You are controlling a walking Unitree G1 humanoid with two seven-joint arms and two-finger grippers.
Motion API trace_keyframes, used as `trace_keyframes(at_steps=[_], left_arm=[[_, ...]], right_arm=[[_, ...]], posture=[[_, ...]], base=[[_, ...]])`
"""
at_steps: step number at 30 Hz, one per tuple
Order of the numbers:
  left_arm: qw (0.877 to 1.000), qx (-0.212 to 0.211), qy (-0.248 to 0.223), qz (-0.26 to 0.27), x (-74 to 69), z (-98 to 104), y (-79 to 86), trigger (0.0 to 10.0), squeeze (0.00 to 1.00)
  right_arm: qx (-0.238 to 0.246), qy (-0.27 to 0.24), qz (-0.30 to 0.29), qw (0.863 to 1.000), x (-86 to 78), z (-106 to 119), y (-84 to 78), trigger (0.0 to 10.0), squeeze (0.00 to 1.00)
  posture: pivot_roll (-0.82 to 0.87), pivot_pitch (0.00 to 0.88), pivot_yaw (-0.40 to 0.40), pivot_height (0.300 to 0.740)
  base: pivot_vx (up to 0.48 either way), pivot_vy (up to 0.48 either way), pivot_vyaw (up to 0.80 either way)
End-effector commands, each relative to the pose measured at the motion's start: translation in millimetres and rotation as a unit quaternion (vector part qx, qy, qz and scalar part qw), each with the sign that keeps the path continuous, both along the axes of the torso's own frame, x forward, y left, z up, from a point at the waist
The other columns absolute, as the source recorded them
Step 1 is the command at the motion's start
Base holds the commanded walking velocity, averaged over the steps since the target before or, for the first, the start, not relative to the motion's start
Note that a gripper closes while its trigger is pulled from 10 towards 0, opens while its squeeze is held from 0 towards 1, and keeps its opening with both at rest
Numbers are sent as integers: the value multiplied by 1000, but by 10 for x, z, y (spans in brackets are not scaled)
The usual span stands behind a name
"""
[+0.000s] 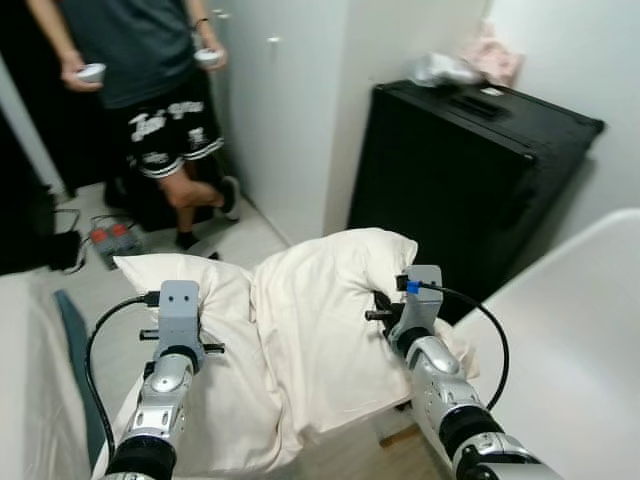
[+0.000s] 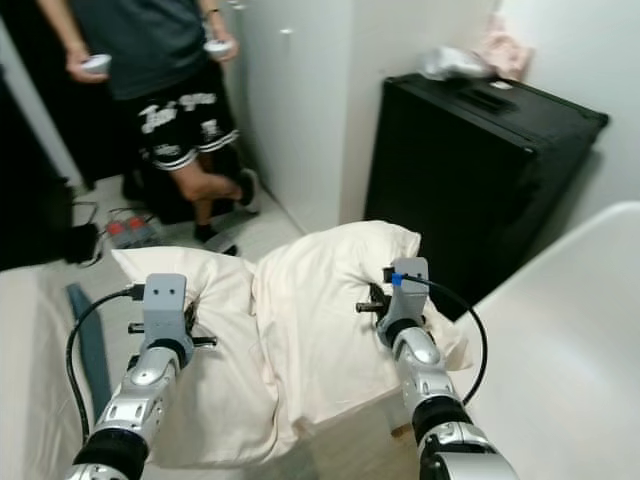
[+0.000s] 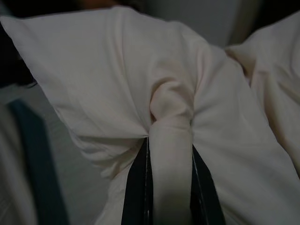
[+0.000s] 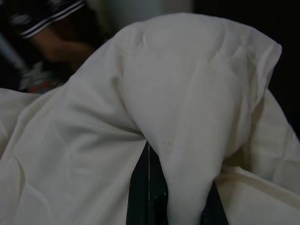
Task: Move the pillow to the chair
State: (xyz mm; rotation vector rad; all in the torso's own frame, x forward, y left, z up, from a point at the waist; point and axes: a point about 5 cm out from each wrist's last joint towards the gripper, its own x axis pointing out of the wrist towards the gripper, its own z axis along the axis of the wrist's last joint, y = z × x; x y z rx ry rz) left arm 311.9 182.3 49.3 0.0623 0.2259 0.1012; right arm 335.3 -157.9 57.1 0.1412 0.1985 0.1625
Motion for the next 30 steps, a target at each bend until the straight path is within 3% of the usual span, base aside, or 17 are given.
trace_keyframes(at_steps=[1,11,16,30], left_arm=[[1000,6,-14,-15,40,61,-49,10000,0],[1000,5,-17,-16,64,76,-65,10000,0],[1000,6,-19,-14,67,83,-49,10000,0],[1000,12,-26,-5,84,134,38,10000,0]], right_arm=[[10,-23,2,1000,48,96,31,10000,0],[13,-20,6,1000,66,109,43,10000,0],[62,-18,-6,998,102,142,38,10000,0],[62,-13,-7,998,130,164,38,10000,0]], posture=[[9,20,-9,740],[9,9,-16,740],[11,6,-17,740],[27,8,-21,740]], base=[[0,0,-800],[0,0,-800],[0,0,-672],[0,0,-754]])
